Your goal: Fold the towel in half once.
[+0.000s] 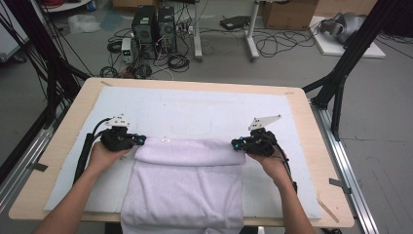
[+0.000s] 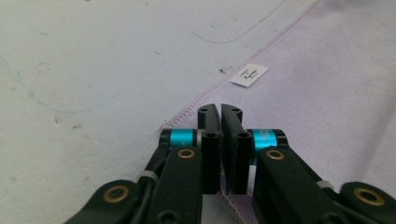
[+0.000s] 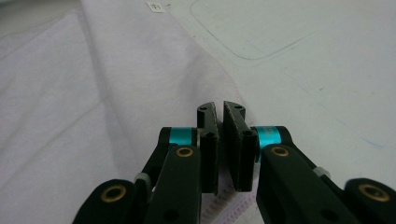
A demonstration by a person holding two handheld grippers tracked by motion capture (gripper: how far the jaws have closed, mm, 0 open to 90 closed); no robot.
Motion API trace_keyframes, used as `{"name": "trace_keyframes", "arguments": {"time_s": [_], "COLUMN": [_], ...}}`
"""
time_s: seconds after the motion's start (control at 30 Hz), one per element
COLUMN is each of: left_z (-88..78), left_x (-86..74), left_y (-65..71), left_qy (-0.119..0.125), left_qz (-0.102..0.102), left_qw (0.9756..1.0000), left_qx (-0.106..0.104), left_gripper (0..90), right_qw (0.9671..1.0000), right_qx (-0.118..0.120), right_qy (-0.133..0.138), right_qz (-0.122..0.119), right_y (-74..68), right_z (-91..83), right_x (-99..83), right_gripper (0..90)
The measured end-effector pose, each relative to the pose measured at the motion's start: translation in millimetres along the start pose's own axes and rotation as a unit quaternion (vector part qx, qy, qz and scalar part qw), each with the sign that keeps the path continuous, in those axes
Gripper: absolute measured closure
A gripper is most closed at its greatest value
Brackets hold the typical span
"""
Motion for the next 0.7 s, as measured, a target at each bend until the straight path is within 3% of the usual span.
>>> {"name": "trace_keyframes", "arguments": {"time_s": [0.13, 0.23, 0.27, 0.4, 0.43, 0.53, 0.7], "left_z": [-1.0, 7.5, 10.4, 18.9, 19.2, 15.9, 6.0], "left_x": [0.9, -1.8, -2.8, -4.6, -4.4, -1.9, 2.4], "left_y": [-3.4, -7.4, -7.4, -3.3, -2.1, -1.4, -4.3], "left_qy": [0.003, -0.016, -0.020, -0.030, -0.029, -0.013, 0.009], "left_qz": [-0.017, -0.042, -0.045, -0.032, -0.024, -0.017, -0.024], "left_qw": [0.9998, 0.9989, 0.9988, 0.9989, 0.9993, 0.9998, 0.9997], "left_qx": [0.001, 0.010, 0.006, -0.011, -0.006, -0.002, 0.001], "left_gripper": [86.9, 64.6, 62.4, 64.3, 67.1, 80.6, 82.8], "right_qw": [1.0000, 1.0000, 1.0000, 0.9999, 0.9999, 0.9999, 0.9999], "right_qx": [0.000, -0.001, -0.002, -0.002, -0.002, -0.003, -0.004], "right_qy": [0.003, -0.002, -0.003, -0.009, -0.009, -0.011, -0.006], "right_qz": [-0.001, 0.001, 0.002, 0.009, 0.011, 0.007, 0.007], "right_y": [-0.7, 1.2, 2.9, 6.4, 6.6, 7.6, 5.6], "right_z": [-2.3, -0.1, 1.7, 6.8, 7.8, 9.2, 5.1], "right_x": [0.2, -0.7, -1.2, -2.3, -2.3, -2.3, -1.7], "right_gripper": [84.5, 84.3, 84.2, 83.9, 83.9, 83.9, 84.0]}}
Point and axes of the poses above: each handheld gripper's, and its own axes: z roughly forward along the jaws, x roughly out of its top, y roughly to its right, the point moved 2 cm from there along z, roughly forward along the jaws, and after that the axes turned 10 degrees about x, right-handed, at the moved point
